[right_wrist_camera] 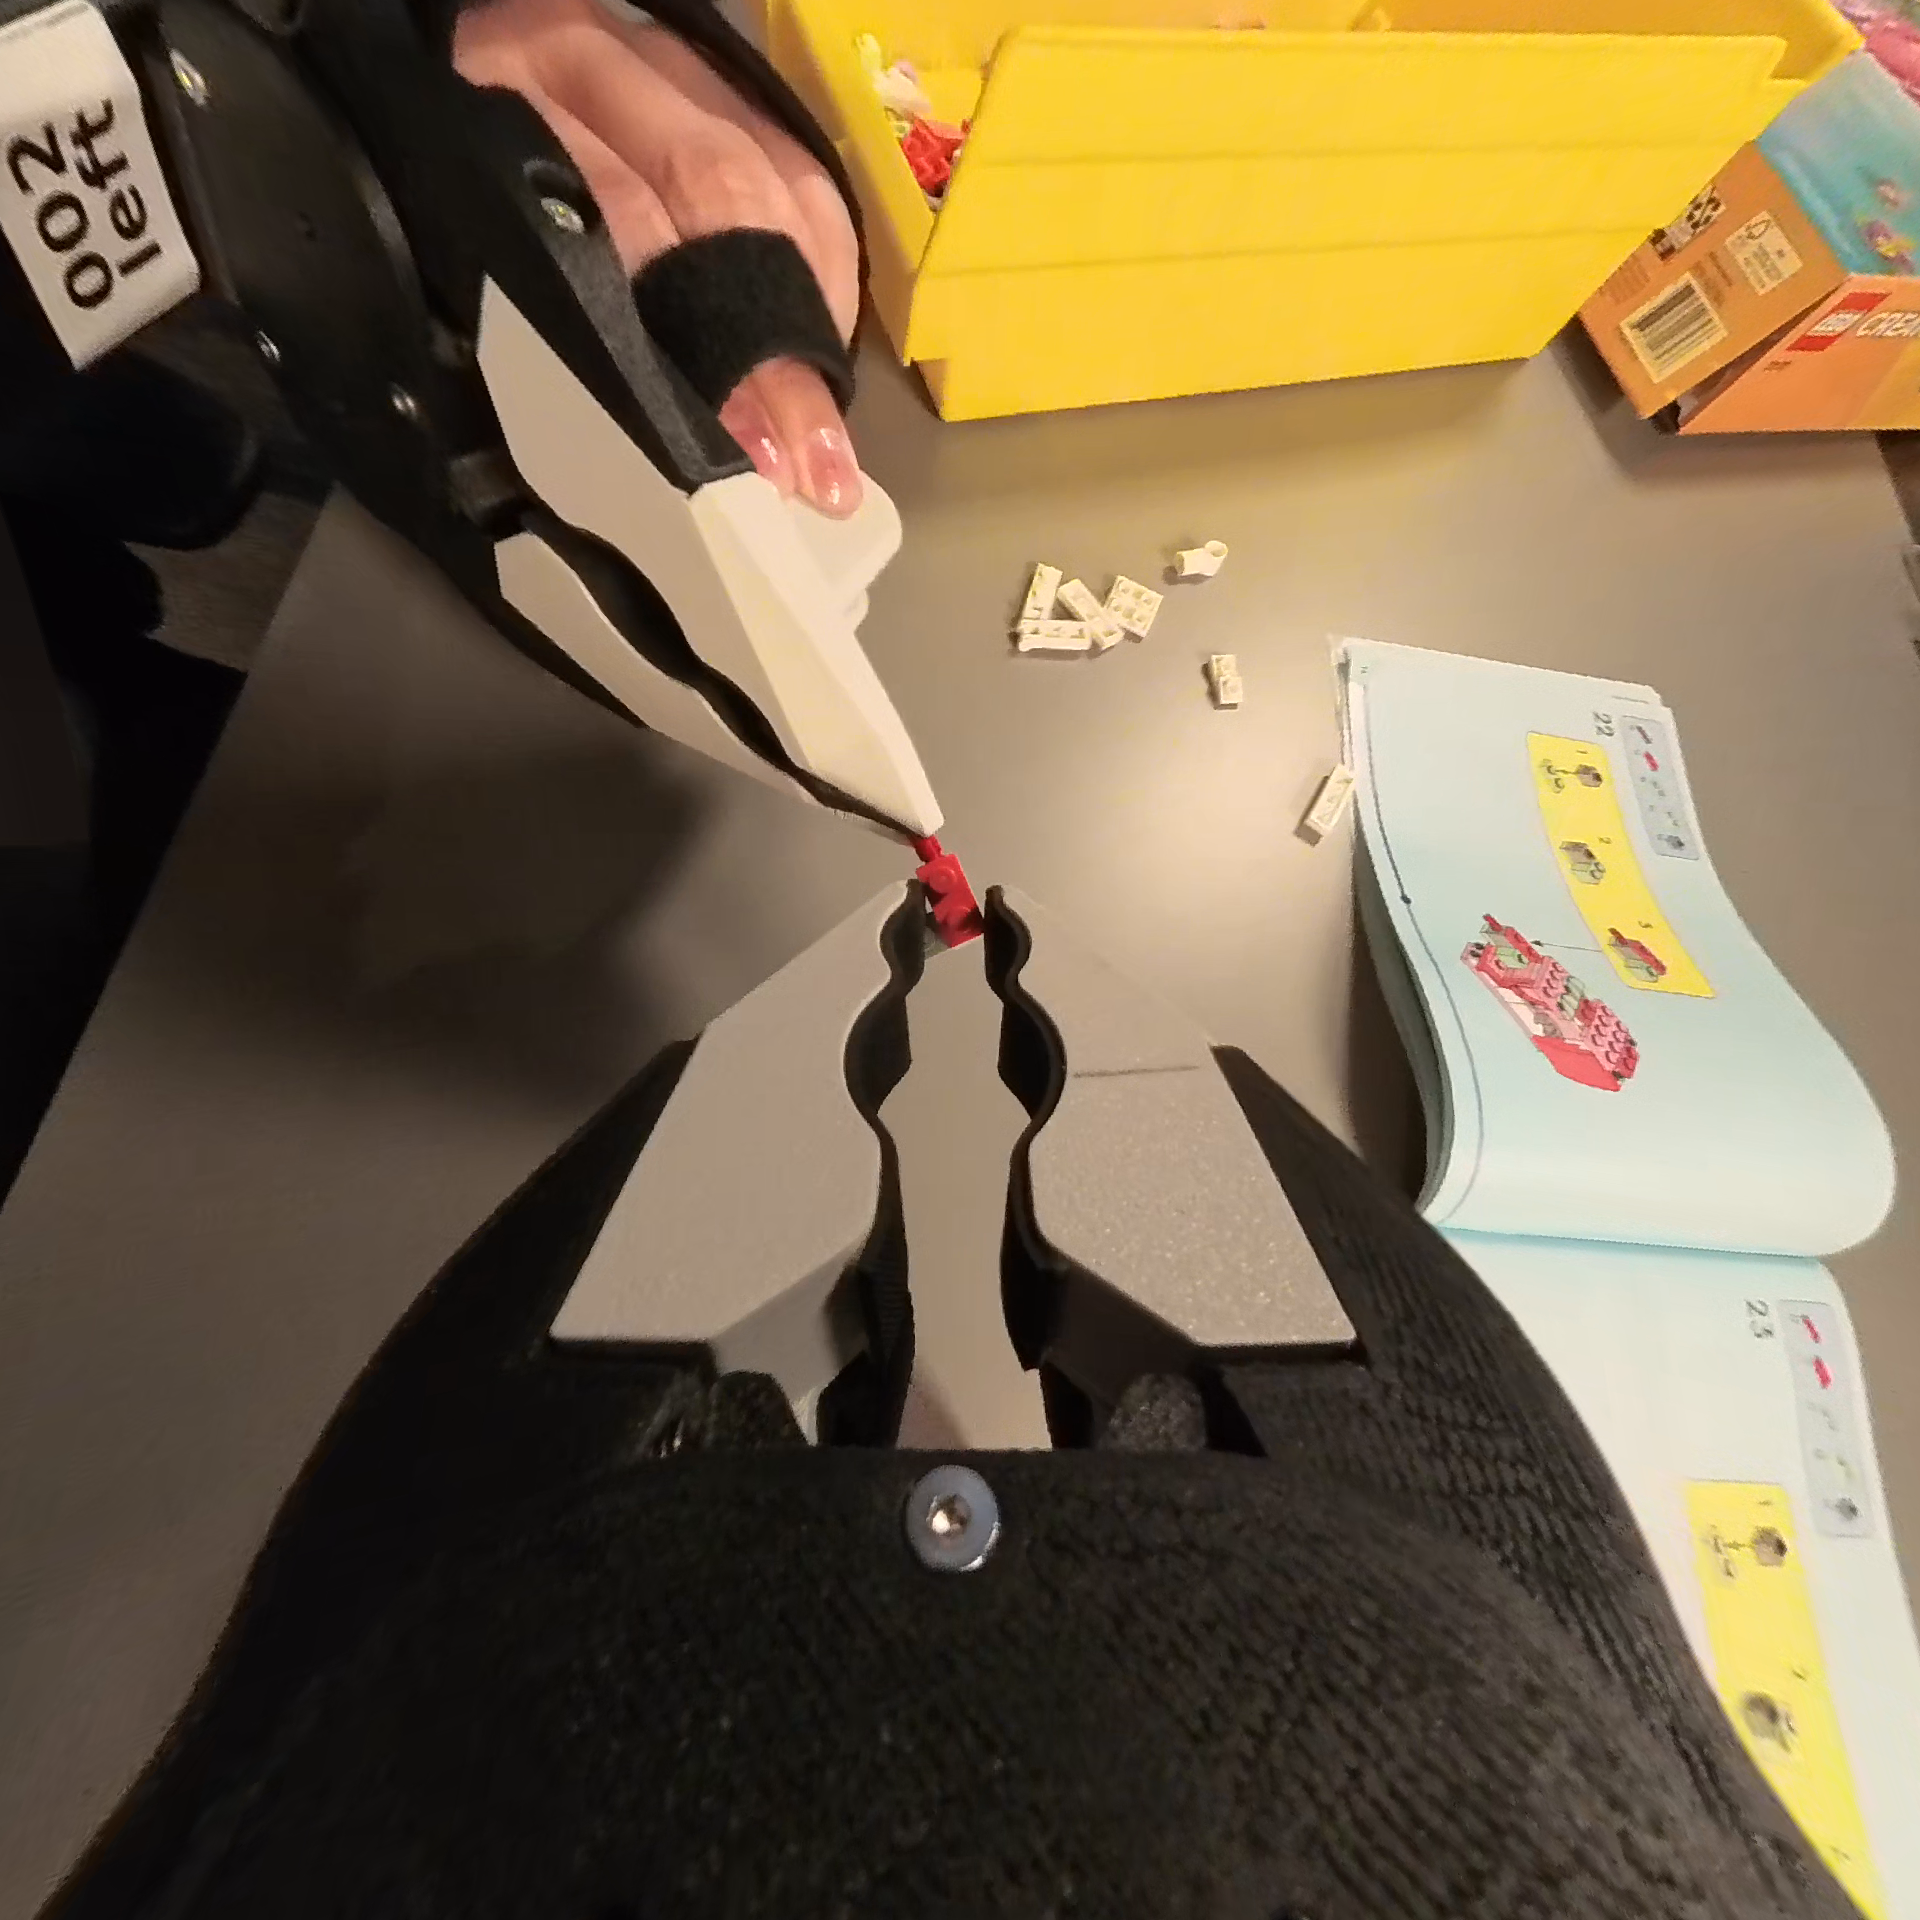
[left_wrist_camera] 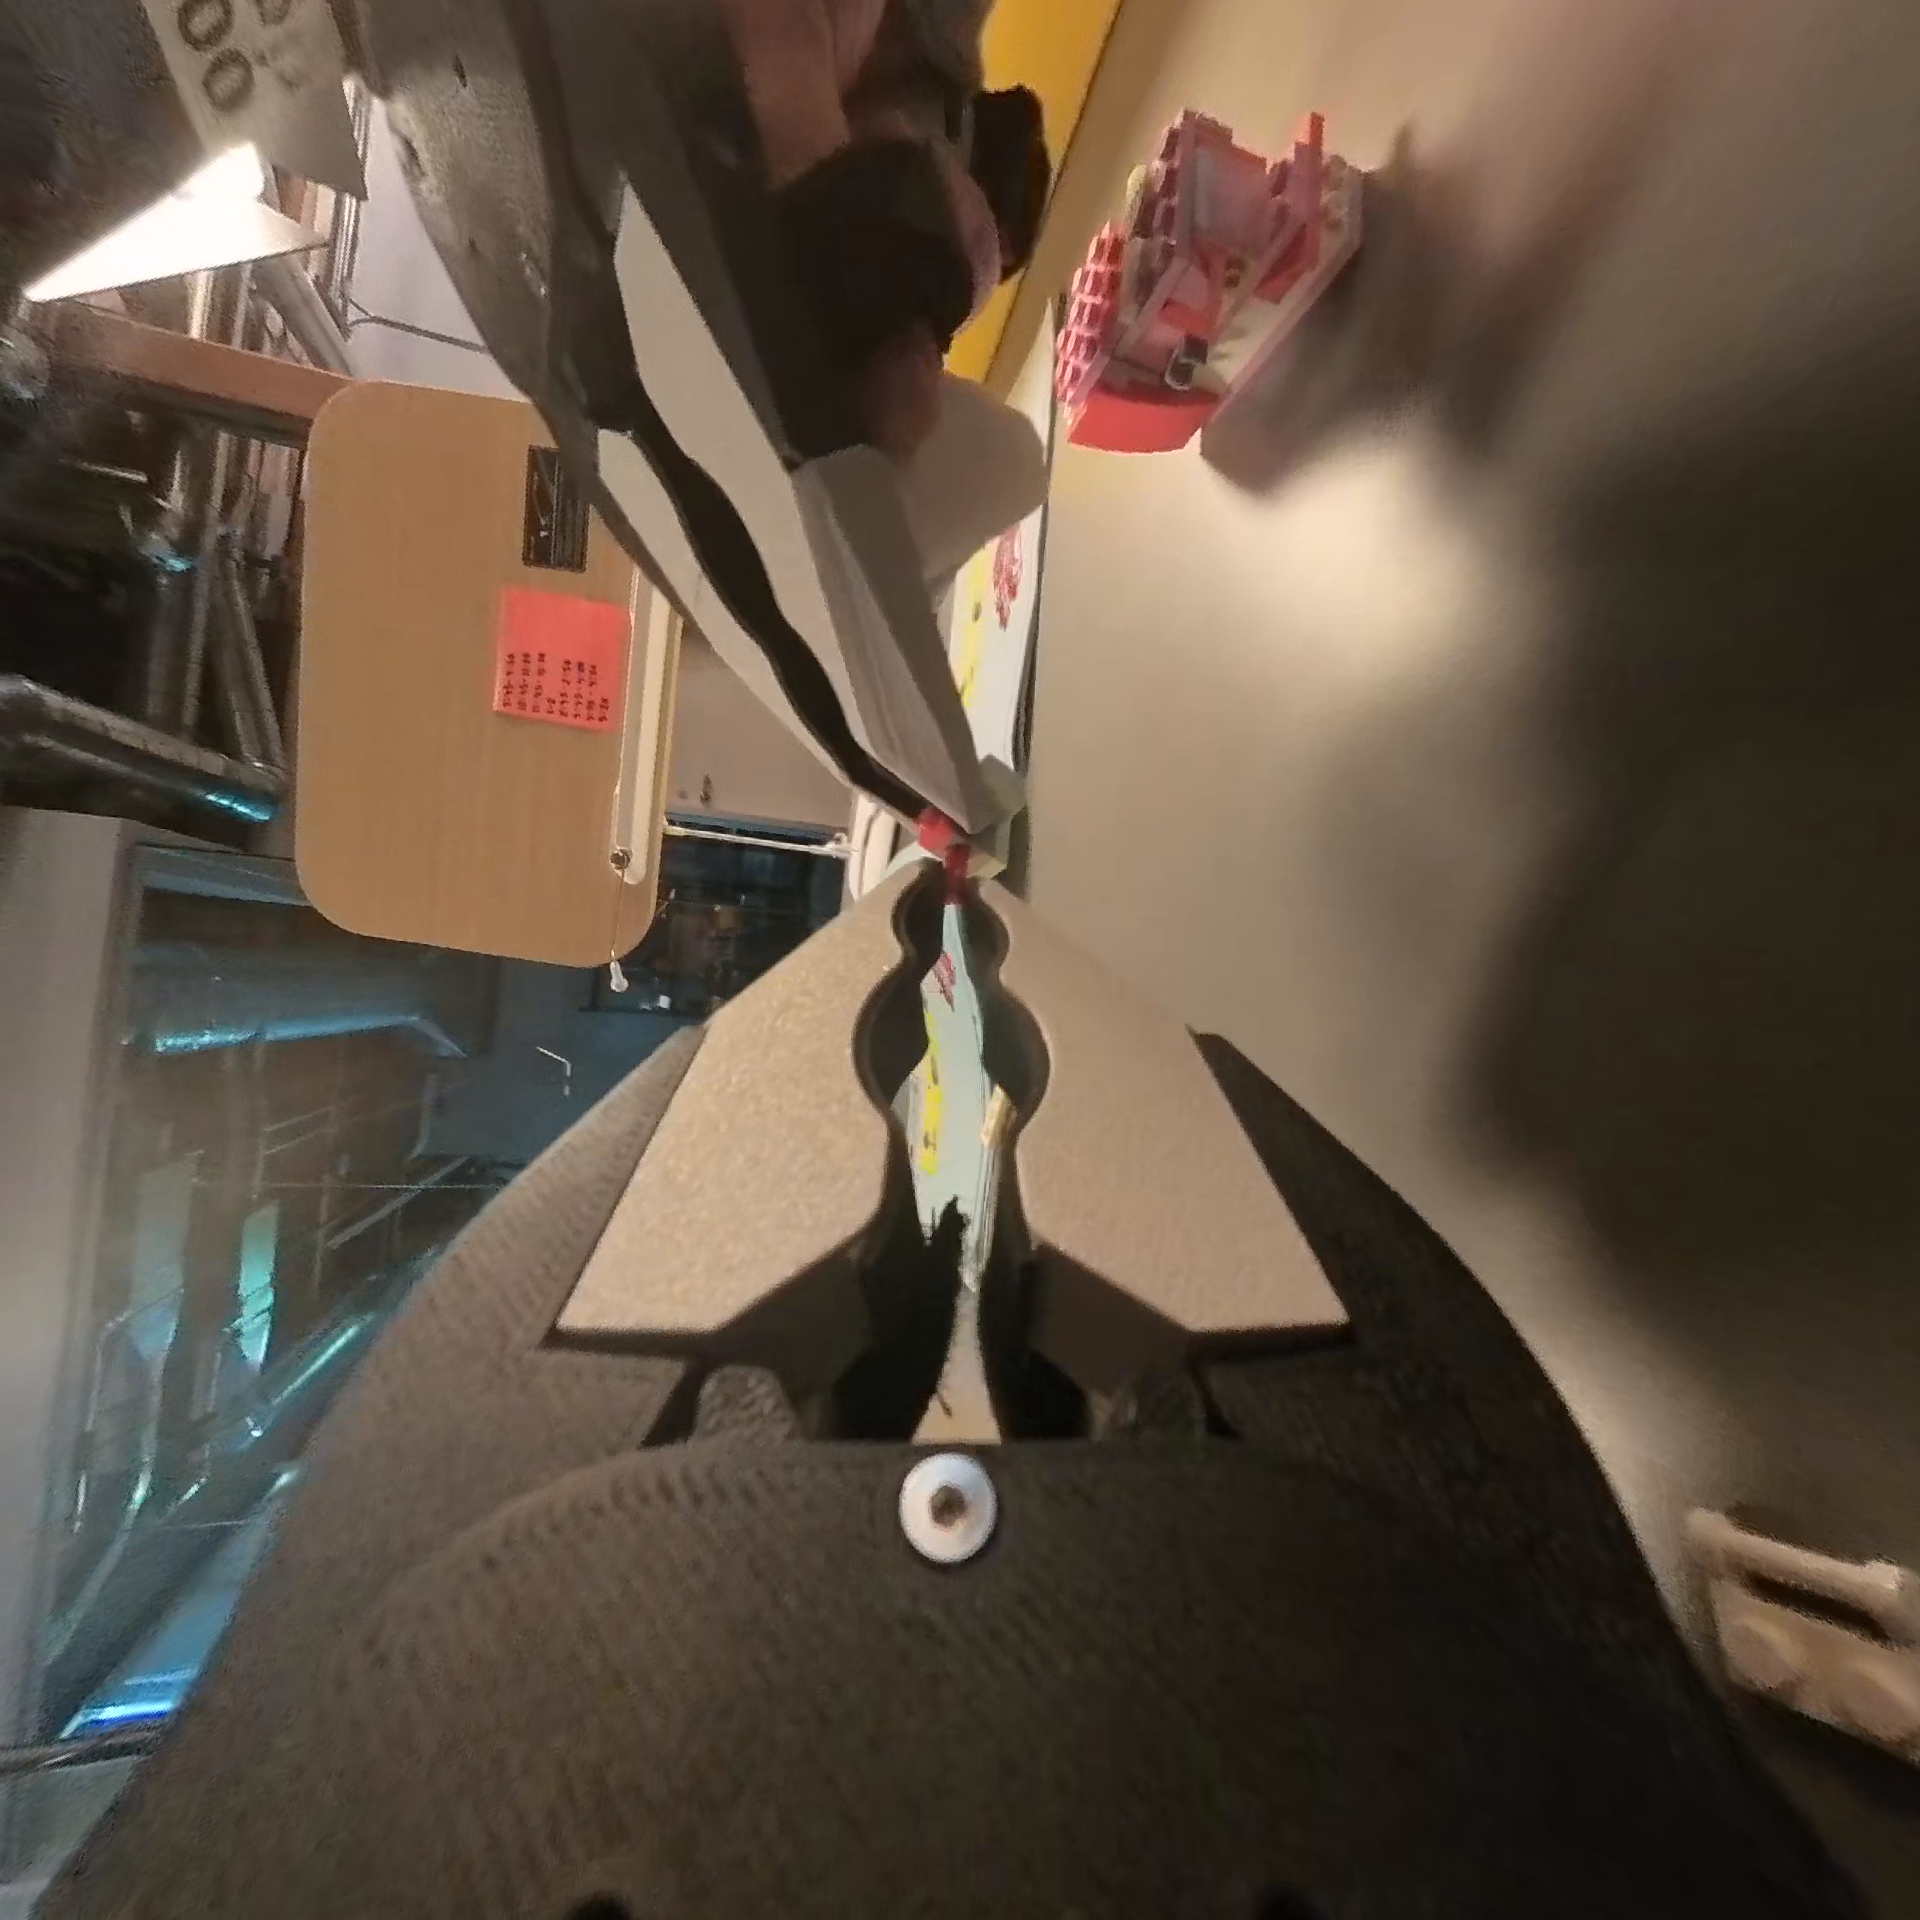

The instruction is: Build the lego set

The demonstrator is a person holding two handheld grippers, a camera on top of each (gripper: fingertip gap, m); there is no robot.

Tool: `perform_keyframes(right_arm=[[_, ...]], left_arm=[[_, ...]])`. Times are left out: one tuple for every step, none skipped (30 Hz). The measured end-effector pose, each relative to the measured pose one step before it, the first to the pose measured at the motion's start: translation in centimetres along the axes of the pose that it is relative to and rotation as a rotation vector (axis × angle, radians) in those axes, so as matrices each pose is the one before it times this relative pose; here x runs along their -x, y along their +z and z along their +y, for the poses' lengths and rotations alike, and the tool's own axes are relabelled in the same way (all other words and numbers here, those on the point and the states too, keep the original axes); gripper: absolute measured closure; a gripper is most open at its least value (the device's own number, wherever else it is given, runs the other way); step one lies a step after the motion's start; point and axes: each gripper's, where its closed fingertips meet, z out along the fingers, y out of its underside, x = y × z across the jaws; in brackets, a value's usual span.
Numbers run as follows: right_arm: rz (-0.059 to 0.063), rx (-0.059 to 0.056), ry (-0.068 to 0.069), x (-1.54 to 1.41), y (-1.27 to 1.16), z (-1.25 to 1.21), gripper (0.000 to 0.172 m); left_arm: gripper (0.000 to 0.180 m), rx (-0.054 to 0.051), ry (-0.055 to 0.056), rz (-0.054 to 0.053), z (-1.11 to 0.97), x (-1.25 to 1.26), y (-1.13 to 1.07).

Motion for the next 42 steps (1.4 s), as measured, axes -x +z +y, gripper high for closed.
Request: perform_keyframes(right_arm=[[-0.0092, 0.0022, 0.0025, 0.13, -0.04, 0.053, 0.163], [-0.0053, 0.0068, -0.0057, 0.121, -0.01, 0.087, 0.163], [-0.0068, 0.0058, -0.0085, 0.155, 0.01, 0.055, 0.164], [-0.0157, -0.0067, -0.0014, 0.325, 0.044, -0.195, 0.166], [-0.0034, 0.0017, -0.0058, 0.104, 0.038, -0.048, 0.167], [0.0036, 0.0005, -0.0032, -0.037, 0.012, -0.052, 0.166], [-0.0007, -0.0046, 0.0029, -0.031, -0.005, -0.074, 0.167], [-0.0037, -0.0069, 0.0043, -0.005, 0.009, -0.062, 0.166], [-0.0039, -0.0055, 0.0091, -0.003, 0.036, 0.012, 0.166], [-0.0037, -0.0037, 0.0183, -0.031, 0.074, 0.062, 0.166], [-0.0015, -0.0048, 0.0263, -0.08, 0.089, 0.048, 0.166], [0.006, -0.0113, 0.0201, -0.157, 0.026, -0.079, 0.165], [0.0113, -0.026, 0.0067, -0.145, -0.114, -0.36, 0.16], [0.015, -0.0273, -0.0023, -0.145, -0.231, -0.448, 0.145], [0.0256, -0.0088, -0.0091, -0.292, -0.266, -0.231, 0.133], [0.0386, 0.0079, -0.02, -0.421, -0.247, 0.023, 0.123], [0.0473, 0.0127, -0.0182, -0.452, -0.189, 0.132, 0.117], [0.0361, 0.0071, -0.0011, -0.208, -0.118, 0.014, 0.111], [0.0311, -0.0136, 0.0123, -0.071, -0.074, -0.293, 0.108], [0.0395, -0.0326, 0.016, -0.127, -0.085, -0.564, 0.106], [0.0558, -0.0377, 0.0084, -0.327, -0.112, -0.669, 0.104], [0.0727, -0.0361, -0.0111, -0.522, -0.149, -0.633, 0.104], [0.0687, -0.0294, -0.0294, -0.436, -0.156, -0.524, 0.105], [0.0696, -0.0172, -0.037, -0.45, -0.115, -0.382, 0.105], [0.0705, -0.0085, -0.0442, -0.475, -0.09, -0.233, 0.105], [0.0614, -0.012, -0.0513, -0.324, -0.08, -0.249, 0.108], [0.0581, -0.0141, -0.052, -0.28, -0.094, -0.243, 0.113], [0.0532, -0.015, -0.0503, -0.244, -0.055, -0.211, 0.118], [0.033, -0.0088, -0.0429, -0.037, 0.017, -0.099, 0.119], [0.0284, -0.0017, -0.0331, -0.054, 0.073, 0.018, 0.12], [0.0305, -0.0056, -0.0275, -0.161, 0.058, -0.022, 0.121], [0.0193, -0.0134, -0.0218, -0.08, -0.002, -0.142, 0.124], [0.0225, -0.0209, -0.017, -0.195, -0.08, -0.273, 0.129], [0.0219, -0.022, -0.019, -0.237, -0.133, -0.291, 0.134], [0.009, -0.013, -0.0172, -0.099, -0.097, -0.159, 0.137], [-0.0015, -0.0009, -0.0106, 0.026, -0.035, 0.031, 0.141], [-0.0042, 0.0028, -0.0042, 0.061, 0.001, 0.127, 0.143], [-0.0046, -0.0021, 0.0005, 0.076, -0.013, 0.098, 0.145], [-0.0004, -0.0025, 0.005, 0.009, -0.025, 0.078, 0.146], [-0.0017, 0.0017, 0.0056, -0.009, -0.038, 0.122, 0.147], [0.0023, 0.0031, 0.0068, -0.08, -0.044, 0.136, 0.154], [0.0008, -0.007, 0.0095, -0.079, -0.075, 0.016, 0.156]], left_arm=[[0.179, -0.0049, 0.0126, -0.0004, -0.1, -0.073, -0.025], [0.179, -0.0028, 0.0109, 0.0033, -0.078, -0.107, 0.007], [0.179, 0.0004, 0.0093, 0.0046, -0.046, -0.115, 0.045], [0.179, 0.0061, 0.0121, 0.0018, 0.048, -0.07, 0.069], [0.179, 0.0108, 0.013, 0.0039, 0.168, -0.098, 0.099], [0.179, -0.0011, 0.0103, -0.0008, 0.027, -0.04, 0.03], [0.179, 0.0008, 0.0025, -0.0032, 0.05, 0.068, -0.014], [0.178, -0.0036, -0.0099, 0.0018, 0.001, 0.047, -0.038], [0.179, -0.0061, -0.0116, 0.0054, 0.015, -0.007, -0.022], [0.179, -0.0045, -0.0114, 0.0075, 0.049, -0.064, 0.011], [0.179, -0.0013, -0.0154, 0.0076, 0.08, -0.094, 0.033], [0.179, -0.0005, -0.0275, 0.005, 0.122, 0.009, 0.053], [0.179, -0.0002, -0.042, 0.0091, 0.087, 0.051, 0.061], [0.178, 0.013, -0.0521, 0.0114, 0.231, 0.066, 0.108], [0.178, 0.0105, -0.0491, 0.0087, 0.257, 0.124, 0.1], [0.178, 0.0051, -0.0556, 0.0083, 0.226, 0.175, 0.077], [0.178, 0.0044, -0.0666, 0.0097, 0.17, 0.217, 0.053], [0.178, 0.0013, -0.0768, -0.0003, 0.089, 0.417, 0.014], [0.178, -0.0058, -0.075, -0.0099, -0.075, 0.622, -0.048], [0.178, -0.0141, -0.07, -0.0179, -0.271, 0.731, -0.082], [0.179, -0.0229, -0.0714, -0.0178, -0.479, 0.693, -0.089], [0.179, -0.0278, -0.0802, -0.0045, -0.587, 0.475, -0.017], [0.179, -0.0319, -0.0901, 0.0088, -0.64, 0.268, 0.018], [0.178, -0.0317, -0.0981, 0.0144, -0.606, 0.221, 0.051], [0.179, -0.0325, -0.0967, 0.0187, -0.542, 0.19, 0.062], [0.178, -0.0309, -0.0944, 0.0215, -0.495, 0.146, 0.056], [0.178, -0.0309, -0.0891, 0.0216, -0.456, 0.124, 0.043], [0.178, -0.0284, -0.0782, 0.0244, -0.407, 0.018, 0.036], [0.178, -0.0283, -0.0679, 0.0262, -0.37, -0.08, 0.032], [0.178, -0.025, -0.0631, 0.0252, -0.301, -0.128, 0.044], [0.178, -0.0172, -0.0519, 0.0208, -0.147, -0.107, 0.058], [0.178, -0.012, -0.0375, 0.0139, -0.064, -0.062, 0.06], [0.178, -0.0078, -0.0257, 0.0095, 0.018, -0.037, 0.047], [0.178, -0.0035, -0.0181, 0.0072, 0.051, -0.001, 0.03], [0.178, -0.0003, -0.0111, 0.0037, 0.082, 0.032, -0.004], [0.178, -0.0004, -0.0074, 0.0049, 0.062, 0.018, -0.002], [0.178, -0.0002, -0.0069, 0.0072, 0.056, -0.016, 0.01], [0.178, -0.0001, -0.0064, 0.0057, 0.071, -0.01, 0.031], [0.178, -0.0015, -0.0048, 0.0053, 0.034, -0.014, 0.029], [0.178, 0.0008, -0.0016, 0.0028, 0.052, 0.01, 0.02], [0.178, -0.001, 0.0014, 0.0009, 0.02, 0.03, -0.01], [0.178, -0.0017, 0.0013, 0.002, 0.004, -0.012, -0.025]])
